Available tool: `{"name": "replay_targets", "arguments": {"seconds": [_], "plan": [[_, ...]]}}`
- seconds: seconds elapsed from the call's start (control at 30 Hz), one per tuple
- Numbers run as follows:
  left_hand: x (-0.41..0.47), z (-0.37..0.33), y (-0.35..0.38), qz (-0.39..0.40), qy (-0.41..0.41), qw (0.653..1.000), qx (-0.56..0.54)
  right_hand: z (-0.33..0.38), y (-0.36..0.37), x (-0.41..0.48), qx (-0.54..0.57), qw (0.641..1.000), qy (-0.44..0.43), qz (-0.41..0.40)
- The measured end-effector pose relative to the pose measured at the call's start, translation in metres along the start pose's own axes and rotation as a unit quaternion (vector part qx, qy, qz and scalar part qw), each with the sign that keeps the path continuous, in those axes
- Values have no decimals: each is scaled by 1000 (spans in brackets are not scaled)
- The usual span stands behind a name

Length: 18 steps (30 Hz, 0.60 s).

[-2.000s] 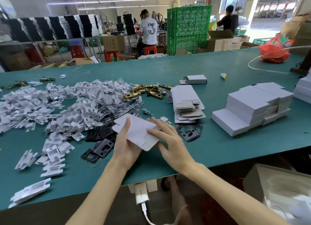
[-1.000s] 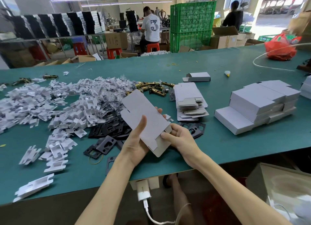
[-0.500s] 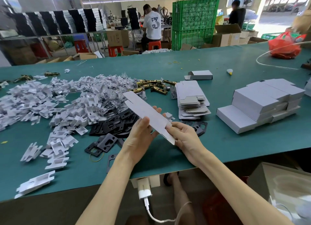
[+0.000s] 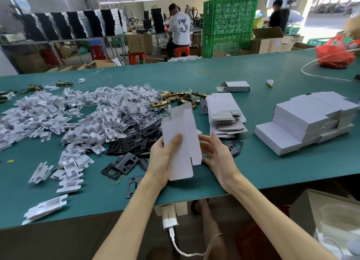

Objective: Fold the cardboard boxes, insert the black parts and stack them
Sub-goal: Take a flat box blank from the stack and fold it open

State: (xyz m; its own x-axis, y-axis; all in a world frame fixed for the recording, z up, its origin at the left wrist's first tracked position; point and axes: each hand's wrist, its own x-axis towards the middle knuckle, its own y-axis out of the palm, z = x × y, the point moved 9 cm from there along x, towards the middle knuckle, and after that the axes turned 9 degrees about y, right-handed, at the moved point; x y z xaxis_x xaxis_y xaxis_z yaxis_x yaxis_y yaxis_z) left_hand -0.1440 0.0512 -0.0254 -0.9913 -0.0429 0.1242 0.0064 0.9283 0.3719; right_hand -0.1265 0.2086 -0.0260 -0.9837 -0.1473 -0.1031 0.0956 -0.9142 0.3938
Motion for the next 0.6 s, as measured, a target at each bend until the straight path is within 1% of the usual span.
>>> {"name": "replay_targets", "arguments": {"seconds": [0.07, 0.13, 0.17, 0.3, 0.37, 0.5, 0.6], "plan": [[-2, 0, 3, 16, 22, 998, 58, -2, 4, -2, -65, 998, -11, -3], [-4, 2, 8, 33, 26, 996, 80, 1, 3, -2, -145, 988, -43, -33], [-4, 2, 9, 37, 27, 995, 87, 2, 1, -2, -161, 984, -54, -44], [-6, 1, 6, 8, 24, 995, 93, 1, 1, -3, -104, 993, -53, -17], [-6, 1, 8, 12, 15, 997, 74, 2, 2, -4, -93, 994, -47, -18], [-7, 1, 10, 22, 7, 999, 46, -1, 0, -3, -98, 994, -36, -30], [-8, 1, 9, 23, -9, 999, 34, 4, 1, -6, -146, 987, -51, -49]]}}
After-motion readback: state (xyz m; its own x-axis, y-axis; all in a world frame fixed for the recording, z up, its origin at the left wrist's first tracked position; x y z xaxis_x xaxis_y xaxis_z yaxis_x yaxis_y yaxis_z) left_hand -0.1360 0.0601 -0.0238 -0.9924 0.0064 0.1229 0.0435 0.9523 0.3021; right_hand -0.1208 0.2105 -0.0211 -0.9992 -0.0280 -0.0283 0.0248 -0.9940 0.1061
